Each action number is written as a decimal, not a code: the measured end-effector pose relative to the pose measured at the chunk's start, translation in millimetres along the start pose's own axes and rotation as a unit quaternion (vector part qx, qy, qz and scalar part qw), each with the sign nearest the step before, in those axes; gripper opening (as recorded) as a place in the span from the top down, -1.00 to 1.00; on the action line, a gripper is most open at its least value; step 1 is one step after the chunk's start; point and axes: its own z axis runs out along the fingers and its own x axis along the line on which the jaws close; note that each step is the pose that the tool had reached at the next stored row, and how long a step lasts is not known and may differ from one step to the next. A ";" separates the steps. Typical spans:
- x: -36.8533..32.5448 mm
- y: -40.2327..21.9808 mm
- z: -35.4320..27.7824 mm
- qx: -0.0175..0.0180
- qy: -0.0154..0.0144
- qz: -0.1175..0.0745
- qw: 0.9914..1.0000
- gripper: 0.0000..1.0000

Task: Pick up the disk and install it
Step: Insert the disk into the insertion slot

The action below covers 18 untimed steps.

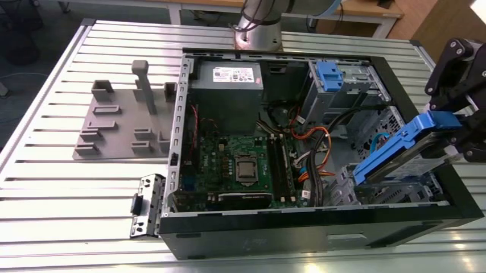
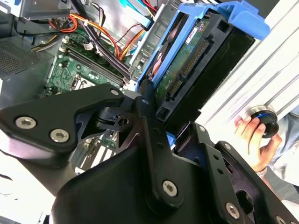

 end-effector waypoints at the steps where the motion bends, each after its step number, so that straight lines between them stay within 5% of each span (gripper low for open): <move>1: 0.0 -0.1 1.7 0.000 0.000 0.000 1.000 0.27; 7: -0.2 -0.4 8.2 0.000 0.000 0.000 1.000 0.27; 18: -1.0 -0.2 2.3 0.000 0.001 0.000 1.000 0.27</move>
